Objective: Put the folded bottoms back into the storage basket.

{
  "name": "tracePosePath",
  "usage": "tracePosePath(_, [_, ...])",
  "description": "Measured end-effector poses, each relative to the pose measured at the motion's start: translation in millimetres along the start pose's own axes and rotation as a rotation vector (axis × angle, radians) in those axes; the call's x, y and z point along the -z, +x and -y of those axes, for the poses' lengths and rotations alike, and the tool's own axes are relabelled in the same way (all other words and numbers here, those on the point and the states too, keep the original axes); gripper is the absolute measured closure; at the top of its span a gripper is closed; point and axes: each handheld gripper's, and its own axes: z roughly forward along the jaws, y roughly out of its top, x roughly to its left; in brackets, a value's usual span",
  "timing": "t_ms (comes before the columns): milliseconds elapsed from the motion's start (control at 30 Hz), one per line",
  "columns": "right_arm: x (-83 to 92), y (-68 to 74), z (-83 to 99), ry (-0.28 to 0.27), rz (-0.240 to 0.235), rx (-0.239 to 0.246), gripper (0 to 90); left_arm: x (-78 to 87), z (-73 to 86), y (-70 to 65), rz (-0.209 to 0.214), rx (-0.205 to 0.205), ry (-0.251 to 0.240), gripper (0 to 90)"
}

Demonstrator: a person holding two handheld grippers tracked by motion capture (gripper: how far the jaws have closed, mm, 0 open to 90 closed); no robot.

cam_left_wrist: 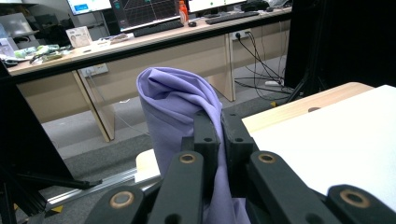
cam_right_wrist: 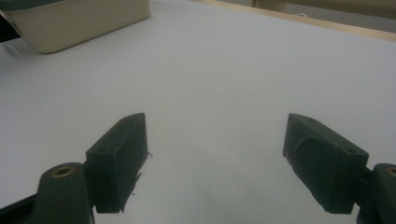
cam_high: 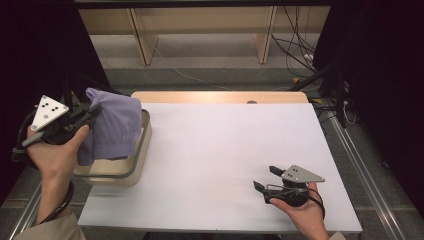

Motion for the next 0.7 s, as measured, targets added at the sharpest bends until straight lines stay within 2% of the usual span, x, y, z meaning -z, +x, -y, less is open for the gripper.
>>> tracePosePath(700, [-0.2,-0.1,0.0,-0.001,-0.001,0.0,22.8,-4.5,3.6,1.0,0.015,0.0,0.032,85.6])
